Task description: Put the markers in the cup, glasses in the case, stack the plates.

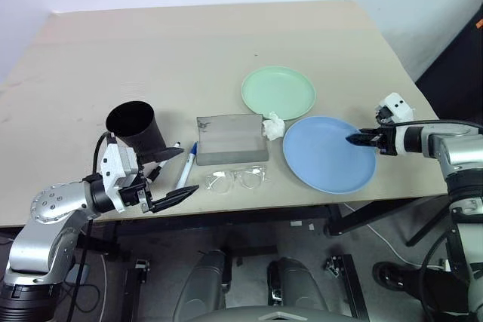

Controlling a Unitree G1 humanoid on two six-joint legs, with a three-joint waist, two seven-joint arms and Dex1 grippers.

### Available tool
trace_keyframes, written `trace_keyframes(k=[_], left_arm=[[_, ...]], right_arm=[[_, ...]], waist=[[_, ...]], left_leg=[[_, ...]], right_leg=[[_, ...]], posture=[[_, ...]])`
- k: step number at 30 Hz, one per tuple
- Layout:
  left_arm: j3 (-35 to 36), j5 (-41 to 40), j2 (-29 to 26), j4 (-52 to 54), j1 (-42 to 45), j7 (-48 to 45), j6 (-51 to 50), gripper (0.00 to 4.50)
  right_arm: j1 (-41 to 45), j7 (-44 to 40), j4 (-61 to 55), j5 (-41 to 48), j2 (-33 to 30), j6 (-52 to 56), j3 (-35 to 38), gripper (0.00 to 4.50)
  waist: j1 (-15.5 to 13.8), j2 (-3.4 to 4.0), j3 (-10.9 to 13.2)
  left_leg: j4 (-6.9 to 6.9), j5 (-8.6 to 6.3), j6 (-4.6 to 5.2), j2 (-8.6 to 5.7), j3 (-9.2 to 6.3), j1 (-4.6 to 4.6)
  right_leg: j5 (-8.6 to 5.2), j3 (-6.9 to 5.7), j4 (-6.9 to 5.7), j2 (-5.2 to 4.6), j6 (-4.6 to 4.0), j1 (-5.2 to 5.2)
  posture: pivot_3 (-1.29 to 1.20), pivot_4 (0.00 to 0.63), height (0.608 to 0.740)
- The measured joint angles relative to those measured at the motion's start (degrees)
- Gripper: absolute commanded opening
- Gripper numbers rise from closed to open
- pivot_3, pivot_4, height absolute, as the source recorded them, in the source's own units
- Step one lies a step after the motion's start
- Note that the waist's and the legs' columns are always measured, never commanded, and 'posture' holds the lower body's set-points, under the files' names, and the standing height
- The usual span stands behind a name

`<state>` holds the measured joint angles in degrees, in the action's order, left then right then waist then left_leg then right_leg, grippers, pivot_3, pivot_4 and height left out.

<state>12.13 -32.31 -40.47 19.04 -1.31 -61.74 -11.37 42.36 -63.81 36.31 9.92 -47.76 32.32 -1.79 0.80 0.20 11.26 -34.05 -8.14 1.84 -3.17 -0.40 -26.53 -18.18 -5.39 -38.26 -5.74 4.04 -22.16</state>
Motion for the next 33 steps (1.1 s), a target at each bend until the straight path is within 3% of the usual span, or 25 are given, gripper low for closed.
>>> trace_keyframes(k=[12, 19, 25, 33], left_arm=[[0.0, -0.8, 0.0, 0.1, 0.9, 1.0, -1.2, 4.50], [0.0, -1.1, -0.7, 1.7, 0.9, 1.0, -3.4, 4.50], [0.1, -2.1, -0.7, 2.5, 1.0, 1.6, -4.7, 4.50], [0.7, -2.3, -1.2, 2.5, -0.1, 0.9, -4.7, 4.50]], right_arm=[[1.7, -7.9, -2.9, 2.6, -1.7, 7.0, 0.2, 0.04], [7.7, -10.6, 0.7, 6.5, -2.8, 10.3, 3.6, 0.04], [19.7, -1.2, 11.8, 9.4, 1.6, 9.6, 11.4, 0.04], [25.3, 10.3, 22.3, 6.5, 11.5, 1.8, 11.5, 0.04]], waist=[[-0.2, 0.01, 0.0], [-0.1, 0.02, 0.0], [0.2, 0.04, 0.0], [-0.1, 0.05, 0.0]], left_leg=[[0.00, -0.03, -0.05, 0.02, 0.01, 0.00], [-0.02, -0.04, -0.06, 0.02, 0.03, -0.02], [0.01, -0.04, -0.06, 0.02, 0.09, -0.01], [0.00, 0.06, 0.07, 0.02, 0.21, -0.14]], right_leg=[[0.00, 0.02, -0.02, 0.00, 0.00, -0.02], [0.00, 0.05, -0.01, -0.01, -0.02, -0.07], [0.02, 0.12, -0.02, 0.02, -0.05, -0.09], [0.10, 0.22, -0.10, 0.08, 0.07, -0.04]], posture=[[0.00, 0.150, 0.712], [0.00, 0.150, 0.712], [0.00, 0.150, 0.712], [0.00, 0.150, 0.712]])
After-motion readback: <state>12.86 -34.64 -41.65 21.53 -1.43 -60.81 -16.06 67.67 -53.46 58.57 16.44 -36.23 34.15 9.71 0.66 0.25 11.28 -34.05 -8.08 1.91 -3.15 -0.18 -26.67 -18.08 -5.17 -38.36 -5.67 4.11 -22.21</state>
